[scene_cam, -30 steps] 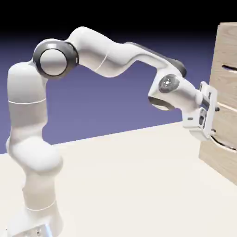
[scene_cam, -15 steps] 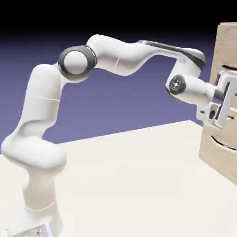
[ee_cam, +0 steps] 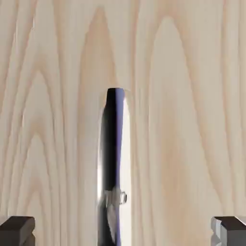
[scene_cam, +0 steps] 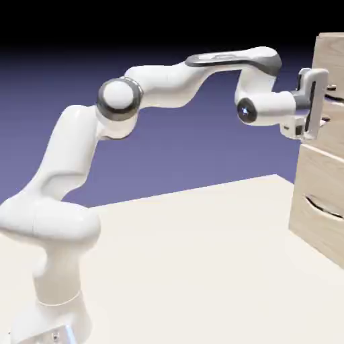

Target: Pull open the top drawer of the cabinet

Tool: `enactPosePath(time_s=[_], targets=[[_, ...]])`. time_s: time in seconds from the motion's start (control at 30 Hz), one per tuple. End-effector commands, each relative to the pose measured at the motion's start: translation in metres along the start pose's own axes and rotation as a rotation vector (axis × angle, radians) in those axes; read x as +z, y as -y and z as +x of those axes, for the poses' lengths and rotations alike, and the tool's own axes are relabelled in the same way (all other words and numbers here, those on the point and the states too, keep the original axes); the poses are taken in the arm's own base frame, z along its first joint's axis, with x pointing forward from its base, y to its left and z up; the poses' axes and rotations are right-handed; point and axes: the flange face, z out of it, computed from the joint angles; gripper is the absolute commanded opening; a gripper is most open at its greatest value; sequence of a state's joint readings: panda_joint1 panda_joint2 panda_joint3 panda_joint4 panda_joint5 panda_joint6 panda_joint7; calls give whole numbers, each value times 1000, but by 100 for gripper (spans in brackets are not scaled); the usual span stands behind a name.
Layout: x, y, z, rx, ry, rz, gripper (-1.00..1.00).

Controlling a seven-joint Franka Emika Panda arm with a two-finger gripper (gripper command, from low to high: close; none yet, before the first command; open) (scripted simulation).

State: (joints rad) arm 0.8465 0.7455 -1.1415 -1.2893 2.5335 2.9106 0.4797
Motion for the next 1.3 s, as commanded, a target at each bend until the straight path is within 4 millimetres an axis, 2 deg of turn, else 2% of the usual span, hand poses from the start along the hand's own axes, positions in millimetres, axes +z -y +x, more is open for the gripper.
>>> enactPosePath(time_s=[0.0, 0.23, 0.27, 0.3, 0.53, 1.27], targets=[[6, 1, -1, -2, 1, 1, 0], [44, -1, 2, 2, -1, -1, 0], [44, -1, 2, 2, -1, -1, -100], [44, -1, 2, 2, -1, -1, -100], [5, -1, 2, 2, -1, -1, -100], [-148, -1, 1, 2, -1, -1, -100]])
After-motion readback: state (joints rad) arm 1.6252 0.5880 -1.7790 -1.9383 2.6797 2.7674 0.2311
